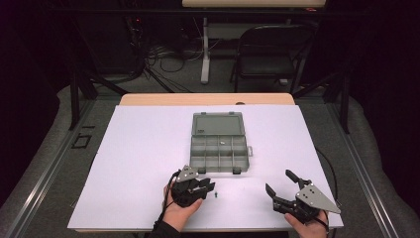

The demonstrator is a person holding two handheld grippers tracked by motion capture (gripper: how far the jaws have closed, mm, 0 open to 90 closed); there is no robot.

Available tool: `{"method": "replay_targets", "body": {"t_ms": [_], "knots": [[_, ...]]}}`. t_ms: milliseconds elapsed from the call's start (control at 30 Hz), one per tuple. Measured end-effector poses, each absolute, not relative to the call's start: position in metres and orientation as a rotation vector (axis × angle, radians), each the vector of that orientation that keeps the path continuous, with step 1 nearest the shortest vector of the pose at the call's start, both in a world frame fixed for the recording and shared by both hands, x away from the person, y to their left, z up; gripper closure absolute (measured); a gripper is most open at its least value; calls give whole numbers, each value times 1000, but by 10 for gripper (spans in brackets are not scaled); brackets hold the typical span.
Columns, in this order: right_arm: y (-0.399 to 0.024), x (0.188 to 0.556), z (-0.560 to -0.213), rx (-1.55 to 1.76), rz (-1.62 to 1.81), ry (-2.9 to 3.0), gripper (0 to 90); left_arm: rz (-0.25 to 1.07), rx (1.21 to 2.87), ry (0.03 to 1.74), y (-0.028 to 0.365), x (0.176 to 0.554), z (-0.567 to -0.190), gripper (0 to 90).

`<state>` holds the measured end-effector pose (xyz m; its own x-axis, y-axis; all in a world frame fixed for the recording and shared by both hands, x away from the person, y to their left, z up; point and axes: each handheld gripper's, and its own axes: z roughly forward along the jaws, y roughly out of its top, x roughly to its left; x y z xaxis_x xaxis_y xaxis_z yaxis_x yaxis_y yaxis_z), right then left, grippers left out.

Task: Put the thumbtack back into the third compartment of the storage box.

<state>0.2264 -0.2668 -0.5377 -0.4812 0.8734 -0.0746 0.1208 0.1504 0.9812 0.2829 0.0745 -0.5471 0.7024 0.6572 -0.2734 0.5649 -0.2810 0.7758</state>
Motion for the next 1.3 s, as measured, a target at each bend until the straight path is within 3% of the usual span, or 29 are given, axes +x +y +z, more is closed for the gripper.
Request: {"method": "replay_targets", "body": {"t_ms": [933, 1300], "knots": [[-268, 226, -537, 956, 1391, 1740, 189, 90, 2044, 943, 55, 271, -569, 770], [-267, 226, -537, 955, 1389, 1741, 189, 67, 2030, 976, 57, 274, -569, 844]]}}
